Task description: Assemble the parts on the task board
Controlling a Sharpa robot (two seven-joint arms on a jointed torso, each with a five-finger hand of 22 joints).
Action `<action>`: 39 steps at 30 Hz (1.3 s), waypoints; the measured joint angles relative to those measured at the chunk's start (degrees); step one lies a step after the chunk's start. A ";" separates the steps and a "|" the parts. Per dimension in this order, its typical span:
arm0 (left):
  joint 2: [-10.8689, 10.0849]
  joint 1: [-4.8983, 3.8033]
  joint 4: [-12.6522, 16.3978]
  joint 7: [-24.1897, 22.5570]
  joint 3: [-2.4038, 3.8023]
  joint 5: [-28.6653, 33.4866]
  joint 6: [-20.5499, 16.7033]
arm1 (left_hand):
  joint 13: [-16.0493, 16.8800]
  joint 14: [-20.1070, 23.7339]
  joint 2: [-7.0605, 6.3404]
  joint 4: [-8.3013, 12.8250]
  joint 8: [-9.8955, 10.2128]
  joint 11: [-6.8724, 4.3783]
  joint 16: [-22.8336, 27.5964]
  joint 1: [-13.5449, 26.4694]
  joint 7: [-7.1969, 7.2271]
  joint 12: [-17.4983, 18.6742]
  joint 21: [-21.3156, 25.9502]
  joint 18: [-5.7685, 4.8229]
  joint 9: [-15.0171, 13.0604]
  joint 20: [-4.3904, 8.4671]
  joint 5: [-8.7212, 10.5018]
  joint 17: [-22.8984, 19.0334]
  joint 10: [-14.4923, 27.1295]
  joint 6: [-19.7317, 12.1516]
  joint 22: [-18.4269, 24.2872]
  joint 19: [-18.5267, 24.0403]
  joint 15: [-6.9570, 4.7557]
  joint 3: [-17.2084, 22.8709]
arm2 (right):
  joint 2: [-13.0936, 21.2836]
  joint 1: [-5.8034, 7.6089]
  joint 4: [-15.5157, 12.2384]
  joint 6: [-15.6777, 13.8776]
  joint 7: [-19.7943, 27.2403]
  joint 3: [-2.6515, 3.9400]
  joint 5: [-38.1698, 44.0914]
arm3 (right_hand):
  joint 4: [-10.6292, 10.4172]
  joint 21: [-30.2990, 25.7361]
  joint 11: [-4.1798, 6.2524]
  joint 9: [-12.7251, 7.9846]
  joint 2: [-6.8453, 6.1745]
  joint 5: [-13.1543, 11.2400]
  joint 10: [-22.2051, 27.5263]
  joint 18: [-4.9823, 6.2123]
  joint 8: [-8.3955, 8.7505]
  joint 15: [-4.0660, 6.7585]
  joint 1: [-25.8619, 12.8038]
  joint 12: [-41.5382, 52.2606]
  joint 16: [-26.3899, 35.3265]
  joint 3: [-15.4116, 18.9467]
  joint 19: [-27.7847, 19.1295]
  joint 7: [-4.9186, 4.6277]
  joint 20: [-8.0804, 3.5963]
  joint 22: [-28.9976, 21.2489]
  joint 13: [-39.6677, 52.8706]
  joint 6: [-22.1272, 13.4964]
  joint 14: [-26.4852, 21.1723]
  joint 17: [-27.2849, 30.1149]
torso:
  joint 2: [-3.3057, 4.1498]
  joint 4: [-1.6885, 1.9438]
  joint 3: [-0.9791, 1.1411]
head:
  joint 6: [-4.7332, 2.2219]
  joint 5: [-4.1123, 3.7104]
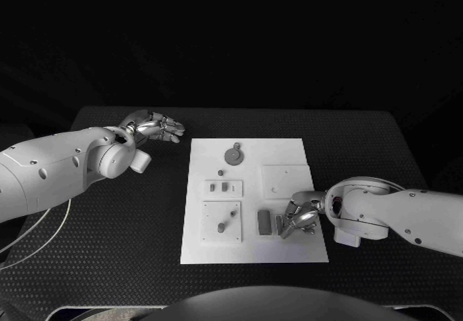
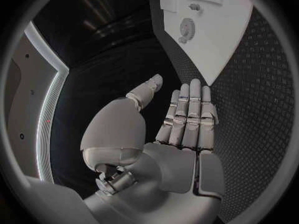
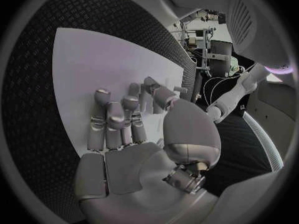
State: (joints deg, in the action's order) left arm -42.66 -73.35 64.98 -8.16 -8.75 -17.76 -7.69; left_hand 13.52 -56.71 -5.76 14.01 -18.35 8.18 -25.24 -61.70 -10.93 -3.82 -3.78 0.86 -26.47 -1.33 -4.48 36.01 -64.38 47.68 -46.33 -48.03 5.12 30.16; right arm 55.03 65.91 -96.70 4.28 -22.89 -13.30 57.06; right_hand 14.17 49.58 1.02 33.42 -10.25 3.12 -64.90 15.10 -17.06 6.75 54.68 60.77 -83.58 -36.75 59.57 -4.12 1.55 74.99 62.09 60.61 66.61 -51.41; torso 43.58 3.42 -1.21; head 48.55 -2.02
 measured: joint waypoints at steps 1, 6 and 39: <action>0.00 0.00 0.00 0.00 0.00 0.00 0.00 | 0.00 0.00 0.00 0.00 0.00 0.00 0.00 0.00 0.00 0.00 0.00 0.01 0.00 0.00 0.00 0.00 0.00 0.00 0.00 0.00 0.00 0.00 | 0.01 0.00 0.01 -0.05 0.00 -0.01 -0.07 | -0.48 0.00 0.00 0.00 0.01 0.00 0.00 0.00 0.00 0.00 -0.41 0.00 0.00 -0.05 0.00 0.00 0.00 0.00 0.00 0.00 0.00 0.00 | 0.00 0.01 0.00 | -0.02 0.00; 0.00 0.00 0.01 0.01 0.00 0.00 0.02 | 0.00 0.00 0.00 0.00 0.00 0.00 0.00 0.00 0.00 0.00 0.00 0.00 0.00 0.00 0.00 0.00 0.00 0.00 0.00 0.00 0.00 0.00 | -0.08 -0.02 0.05 -0.35 -0.12 -0.04 -0.21 | -1.72 0.01 0.00 0.05 0.24 0.00 0.00 0.00 -0.42 -0.01 -1.23 0.00 0.00 -0.32 0.03 0.00 0.03 0.00 0.00 0.00 0.01 0.00 | 0.00 0.01 -0.03 | -0.01 -0.01; -0.02 0.00 0.13 0.07 -0.02 0.00 0.17 | 0.00 0.00 0.00 0.00 0.00 0.00 0.00 0.00 0.00 0.00 0.00 0.00 -0.01 -0.02 0.00 0.16 0.00 0.00 0.04 0.02 0.00 0.00 | -1.15 0.11 1.05 -0.04 -0.19 0.05 1.32 | -0.19 0.22 0.79 0.14 2.33 -0.39 -1.62 -0.01 -1.38 0.30 -3.60 0.45 -0.11 0.55 1.53 0.71 -0.72 0.00 -0.44 1.50 1.78 0.36 | -0.03 0.02 -0.03 | -0.08 -0.09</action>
State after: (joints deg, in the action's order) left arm -42.68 -73.35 65.10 -8.09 -8.77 -17.76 -7.51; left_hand 13.52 -56.71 -5.76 14.01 -18.35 8.19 -25.24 -61.70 -10.93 -3.82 -3.78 0.86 -26.48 -1.35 -4.48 36.18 -64.38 47.68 -46.30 -48.00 5.12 30.16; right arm 53.88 66.02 -95.65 4.24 -23.09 -13.25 58.38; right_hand 13.98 49.79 1.81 33.56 -7.92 2.73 -66.52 15.09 -18.44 7.05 51.09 61.21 -83.69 -36.20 61.11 -3.41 0.83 74.98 61.64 62.11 68.39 -51.04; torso 43.56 3.44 -1.24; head 48.47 -2.10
